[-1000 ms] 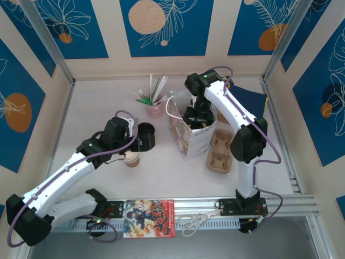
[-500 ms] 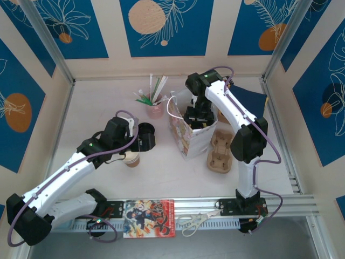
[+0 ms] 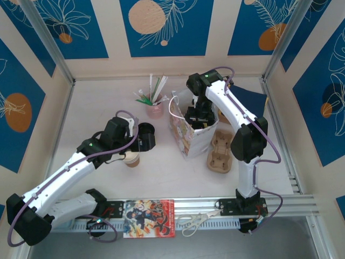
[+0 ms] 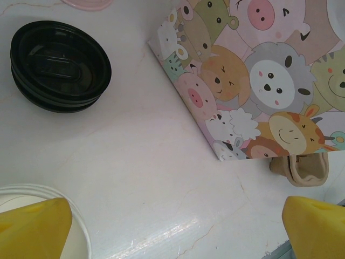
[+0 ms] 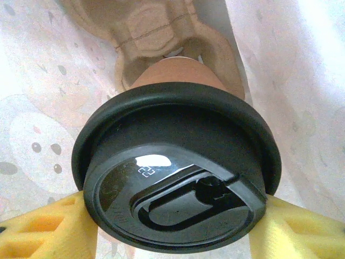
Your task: Pack the takeout coffee
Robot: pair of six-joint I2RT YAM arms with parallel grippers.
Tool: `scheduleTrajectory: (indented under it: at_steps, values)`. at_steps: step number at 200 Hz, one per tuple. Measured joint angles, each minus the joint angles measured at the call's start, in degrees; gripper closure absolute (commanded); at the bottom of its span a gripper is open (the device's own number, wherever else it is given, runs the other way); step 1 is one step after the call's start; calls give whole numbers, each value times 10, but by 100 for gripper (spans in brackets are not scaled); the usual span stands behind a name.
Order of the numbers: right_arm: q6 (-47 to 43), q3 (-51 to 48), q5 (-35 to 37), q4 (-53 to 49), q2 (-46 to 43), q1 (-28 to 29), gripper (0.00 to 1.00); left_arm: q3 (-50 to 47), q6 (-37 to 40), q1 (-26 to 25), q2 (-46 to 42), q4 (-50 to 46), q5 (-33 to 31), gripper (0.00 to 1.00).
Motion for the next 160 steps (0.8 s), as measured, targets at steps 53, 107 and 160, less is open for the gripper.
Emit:
scheduleTrajectory:
  at_steps: [53,107,160]
  values:
    - [0,-7,0,2,1,0,36,0,0,0,0,0,0,0]
    - [0,-16,0,4,1,0,36,0,0,0,0,0,0,0]
    - [0,-17,0,5,1,0,36,0,0,0,0,0,0,0]
